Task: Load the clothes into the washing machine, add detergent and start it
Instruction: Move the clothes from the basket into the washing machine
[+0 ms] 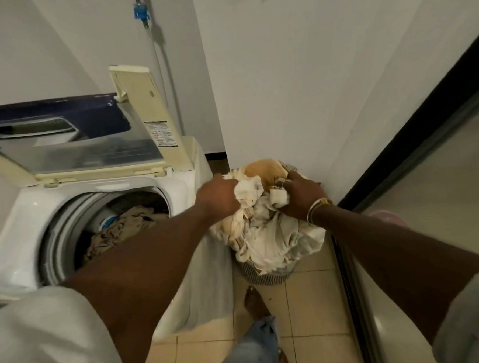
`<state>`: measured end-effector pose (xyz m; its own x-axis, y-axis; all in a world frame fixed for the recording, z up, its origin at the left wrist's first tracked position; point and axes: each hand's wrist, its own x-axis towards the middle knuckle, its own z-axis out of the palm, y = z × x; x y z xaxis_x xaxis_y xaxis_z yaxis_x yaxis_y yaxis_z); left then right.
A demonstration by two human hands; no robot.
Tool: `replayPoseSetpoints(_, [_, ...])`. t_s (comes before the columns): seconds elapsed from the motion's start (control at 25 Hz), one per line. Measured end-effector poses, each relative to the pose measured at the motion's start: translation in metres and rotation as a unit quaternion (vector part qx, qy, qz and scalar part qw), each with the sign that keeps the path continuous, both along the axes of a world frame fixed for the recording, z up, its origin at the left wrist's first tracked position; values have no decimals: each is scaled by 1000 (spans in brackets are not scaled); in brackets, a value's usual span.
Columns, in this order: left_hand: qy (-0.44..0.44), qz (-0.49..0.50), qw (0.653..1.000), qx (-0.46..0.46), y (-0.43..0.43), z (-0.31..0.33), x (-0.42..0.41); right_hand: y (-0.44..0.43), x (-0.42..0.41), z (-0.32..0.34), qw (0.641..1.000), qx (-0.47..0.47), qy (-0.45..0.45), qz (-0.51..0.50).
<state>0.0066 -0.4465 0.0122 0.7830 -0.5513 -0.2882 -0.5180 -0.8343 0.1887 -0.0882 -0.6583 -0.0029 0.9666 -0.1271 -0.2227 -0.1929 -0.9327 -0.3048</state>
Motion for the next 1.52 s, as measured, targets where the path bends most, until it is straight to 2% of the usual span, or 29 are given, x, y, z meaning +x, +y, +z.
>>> replayPoseSetpoints(0.16, [-71, 21, 997, -18, 37, 78, -8, 39, -7, 80, 997, -4, -71, -9])
replayPoseSetpoints(0.36, [-133, 59, 989, -24, 106, 166, -16, 106, 1, 168, 984, 36, -174, 7])
replayPoseSetpoints(0.48, [-155, 99, 983, -25, 158, 206, -13, 153, 20, 201, 975, 71, -210, 26])
replayPoseSetpoints(0.6, [-172, 143, 974, -44, 214, 217, -9, 206, 44, 210, 965, 100, -235, 55])
replayPoseSetpoints(0.72, [-161, 185, 968, -50, 269, 193, 2, 260, 65, 190, 965, 132, -219, 56])
replayPoseSetpoints(0.88, [-123, 237, 963, -47, 342, 127, 24, 317, 98, 142, 972, 140, -183, 47])
replayPoseSetpoints(1.08, [3, 279, 958, -67, 403, 46, 57, 368, 152, 69, 985, 116, -113, 56])
replayPoseSetpoints(1.24, [109, 256, 957, -82, 431, -30, 88, 401, 182, 2, 989, 108, -32, 94])
replayPoseSetpoints(1.4, [152, 240, 954, -100, 431, -84, 113, 426, 197, -67, 985, 147, 19, 89])
replayPoseSetpoints(1.52, [205, 221, 946, -115, 432, -113, 130, 445, 205, -105, 983, 140, 88, 80])
